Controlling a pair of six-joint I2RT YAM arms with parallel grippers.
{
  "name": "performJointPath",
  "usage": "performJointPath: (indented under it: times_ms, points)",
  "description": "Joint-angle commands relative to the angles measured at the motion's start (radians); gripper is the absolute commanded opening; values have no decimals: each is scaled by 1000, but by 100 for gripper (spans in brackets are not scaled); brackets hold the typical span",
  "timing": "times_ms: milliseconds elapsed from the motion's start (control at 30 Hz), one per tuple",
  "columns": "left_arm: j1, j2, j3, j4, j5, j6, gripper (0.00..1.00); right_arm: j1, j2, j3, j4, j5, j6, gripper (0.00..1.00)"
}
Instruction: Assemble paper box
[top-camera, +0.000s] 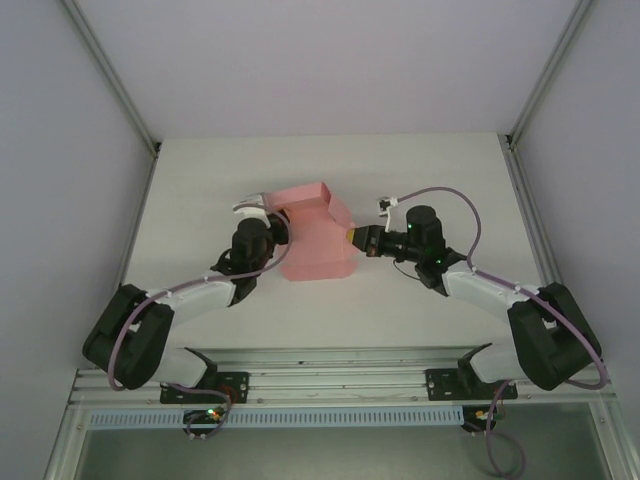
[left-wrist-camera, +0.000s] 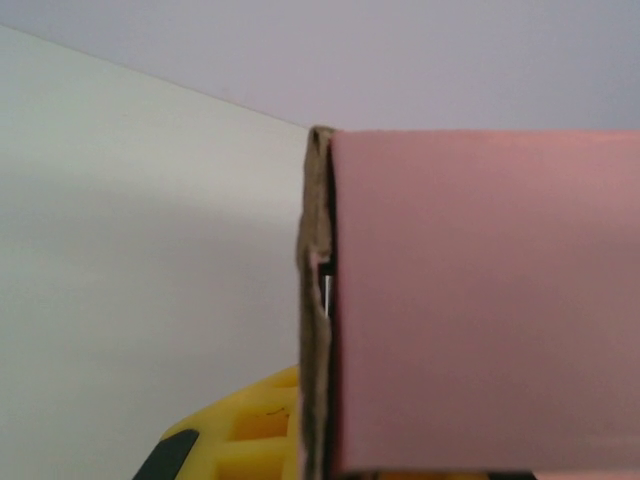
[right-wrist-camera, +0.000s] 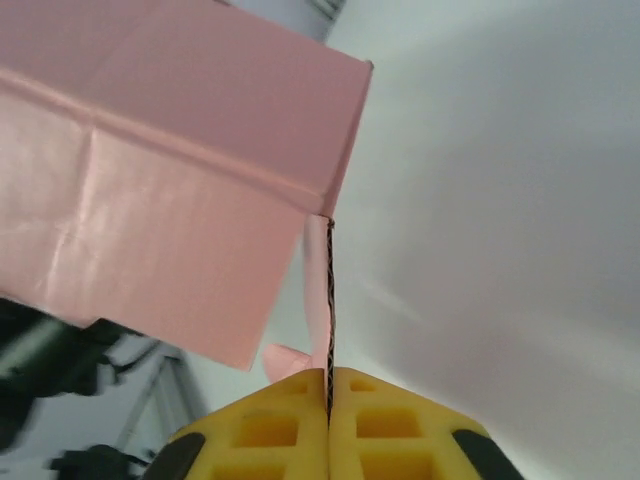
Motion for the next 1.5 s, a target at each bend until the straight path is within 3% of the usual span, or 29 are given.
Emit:
performJointPath:
  times_ms: [0, 100, 233, 267, 300, 367, 433, 500, 567, 600, 767, 933, 1067, 1267, 1467]
  points:
    - [38, -11, -36, 151, 98, -39, 0, -26, 11, -34, 289, -149, 174, 0]
    - [75, 19, -33, 199, 180, -60, 0, -24, 47, -18, 385, -250, 285, 0]
    - [121, 74, -69, 385, 296, -124, 0, -31, 64, -24, 455, -287, 340, 0]
    - [124, 77, -71, 401, 304, -125, 0, -33, 52, -27, 421, -276, 306, 5]
    - [126, 75, -68, 384, 307, -121, 0, -38, 37, -23, 331, -252, 248, 18]
    - [125, 52, -46, 293, 308, -91, 0, -42, -44, 3, 88, -183, 98, 22]
    - [123, 19, -16, 166, 302, -52, 0, -43, -130, 45, -189, -72, -50, 39]
    - [117, -10, -3, 82, 285, -9, 0, -43, -213, 70, -367, 31, -168, 47]
    - [115, -33, -2, 31, 285, 28, 0, -46, -282, 86, -480, 125, -258, 70]
    - [113, -43, -2, 5, 292, 43, 0, -48, -318, 91, -517, 173, -307, 76]
    - [105, -56, 12, -99, 361, 102, 0, -52, -368, 137, -610, 296, -525, 75]
    - [71, -55, 30, -153, 374, 150, 0, -46, -299, 225, -680, 123, -724, 60]
    - [48, -56, 49, -176, 359, 166, 0, -31, -224, 271, -692, 93, -771, 59]
    - [22, -55, 79, -210, 339, 186, 0, 27, -121, 340, -757, 85, -853, 48]
    - [18, -53, 89, -225, 316, 182, 0, 70, -91, 343, -729, 102, -850, 48]
